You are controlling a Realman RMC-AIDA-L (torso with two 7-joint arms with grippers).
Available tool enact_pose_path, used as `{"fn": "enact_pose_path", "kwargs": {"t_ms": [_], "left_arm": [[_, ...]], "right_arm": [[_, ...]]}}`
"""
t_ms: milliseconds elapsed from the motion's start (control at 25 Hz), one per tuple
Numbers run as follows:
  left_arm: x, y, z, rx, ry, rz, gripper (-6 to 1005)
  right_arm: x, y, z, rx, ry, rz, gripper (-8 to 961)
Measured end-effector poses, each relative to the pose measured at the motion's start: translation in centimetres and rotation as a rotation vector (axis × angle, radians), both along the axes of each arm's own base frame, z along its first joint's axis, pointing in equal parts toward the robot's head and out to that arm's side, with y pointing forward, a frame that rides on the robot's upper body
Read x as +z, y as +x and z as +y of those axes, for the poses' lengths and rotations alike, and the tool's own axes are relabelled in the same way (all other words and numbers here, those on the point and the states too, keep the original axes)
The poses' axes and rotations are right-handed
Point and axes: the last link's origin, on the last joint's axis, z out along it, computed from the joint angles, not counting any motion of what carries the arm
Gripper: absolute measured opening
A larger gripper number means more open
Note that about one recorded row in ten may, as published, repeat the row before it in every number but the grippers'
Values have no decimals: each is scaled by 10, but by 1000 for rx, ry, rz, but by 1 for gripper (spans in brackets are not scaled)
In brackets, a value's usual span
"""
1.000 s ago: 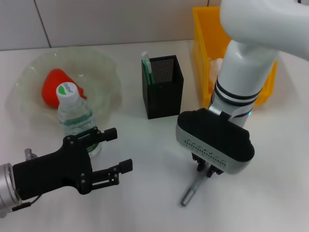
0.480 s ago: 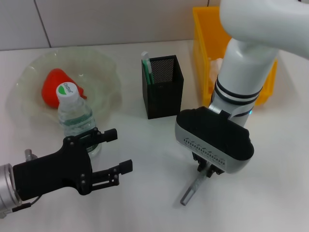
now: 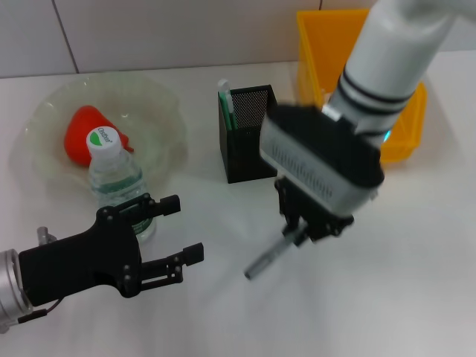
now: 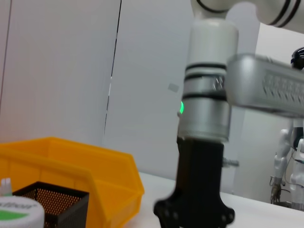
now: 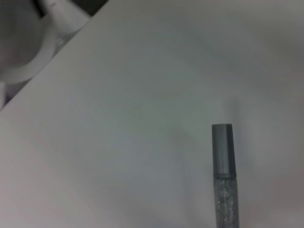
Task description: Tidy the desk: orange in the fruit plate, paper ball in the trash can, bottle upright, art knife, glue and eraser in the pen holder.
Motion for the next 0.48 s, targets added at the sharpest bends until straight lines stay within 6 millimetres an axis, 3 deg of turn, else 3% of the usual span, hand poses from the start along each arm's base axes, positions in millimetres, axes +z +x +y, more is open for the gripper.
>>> {"fn": "enact_pose_path", "kwargs": {"t_ms": [480], "left_arm": [[3, 3, -1, -12, -1, -17, 813]], "right_arm": [[56, -31, 21, 98, 236, 110, 141]]}}
